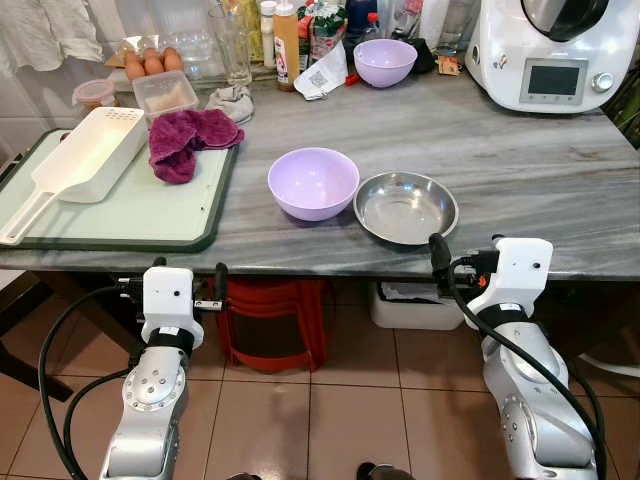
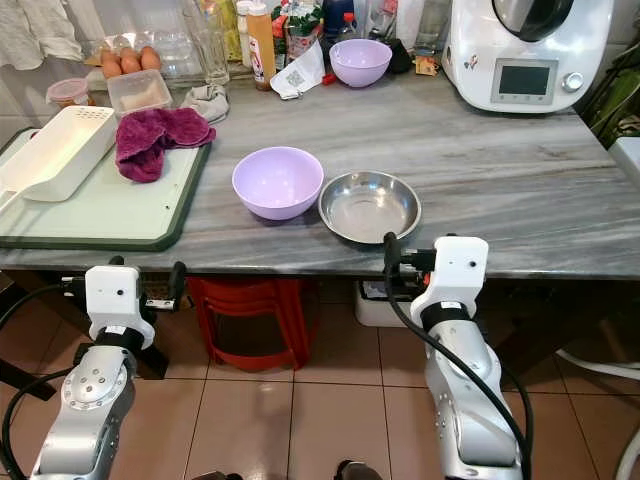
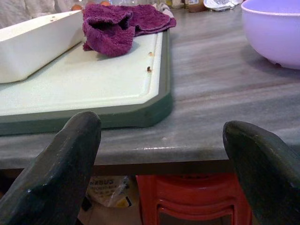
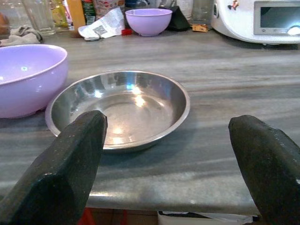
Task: Setting the table
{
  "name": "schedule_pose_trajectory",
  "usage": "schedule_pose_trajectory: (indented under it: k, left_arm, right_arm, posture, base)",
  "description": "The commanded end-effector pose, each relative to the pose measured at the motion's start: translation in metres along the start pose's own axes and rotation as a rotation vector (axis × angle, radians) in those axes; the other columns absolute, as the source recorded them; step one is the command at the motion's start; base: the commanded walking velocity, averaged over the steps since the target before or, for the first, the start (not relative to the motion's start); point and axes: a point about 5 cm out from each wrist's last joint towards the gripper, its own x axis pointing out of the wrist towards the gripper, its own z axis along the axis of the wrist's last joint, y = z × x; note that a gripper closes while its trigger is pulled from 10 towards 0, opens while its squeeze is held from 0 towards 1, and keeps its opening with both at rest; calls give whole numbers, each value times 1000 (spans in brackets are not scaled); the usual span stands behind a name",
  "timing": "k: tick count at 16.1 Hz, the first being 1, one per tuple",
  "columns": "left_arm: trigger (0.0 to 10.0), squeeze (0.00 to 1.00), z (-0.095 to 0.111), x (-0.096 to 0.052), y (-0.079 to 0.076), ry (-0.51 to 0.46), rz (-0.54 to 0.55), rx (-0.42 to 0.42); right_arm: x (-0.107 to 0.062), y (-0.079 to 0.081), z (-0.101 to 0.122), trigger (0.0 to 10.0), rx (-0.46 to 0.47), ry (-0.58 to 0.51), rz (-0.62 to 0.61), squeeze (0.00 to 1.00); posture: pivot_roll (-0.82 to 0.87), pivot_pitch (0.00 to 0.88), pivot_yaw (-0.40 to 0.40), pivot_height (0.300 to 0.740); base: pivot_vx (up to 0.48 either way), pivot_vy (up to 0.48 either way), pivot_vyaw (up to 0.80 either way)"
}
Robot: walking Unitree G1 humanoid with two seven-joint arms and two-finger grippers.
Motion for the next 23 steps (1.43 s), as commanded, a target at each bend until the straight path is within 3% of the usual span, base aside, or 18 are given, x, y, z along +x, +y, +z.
schedule_pose_trajectory:
  k: [1, 9, 23]
  left_arm:
    - [10000, 0, 0, 0, -1, 9, 3, 14]
    - [10000, 0, 1, 4, -1, 9, 7, 12]
    - [10000, 0, -1, 7, -3, 24, 8, 14]
  right_arm:
    - [0, 3, -2, 10000, 8, 15, 17, 0]
    - [1, 2, -4, 10000, 23, 18, 4, 0]
    - [9, 2, -1, 10000, 25, 10, 6, 0]
  posture:
    - [-143, 137, 30, 740]
    - [-149, 140, 35, 740]
    - [-145, 139, 27, 740]
  base:
    - [0, 0, 0]
    - [-131, 0, 0]
    - [-354, 0, 0]
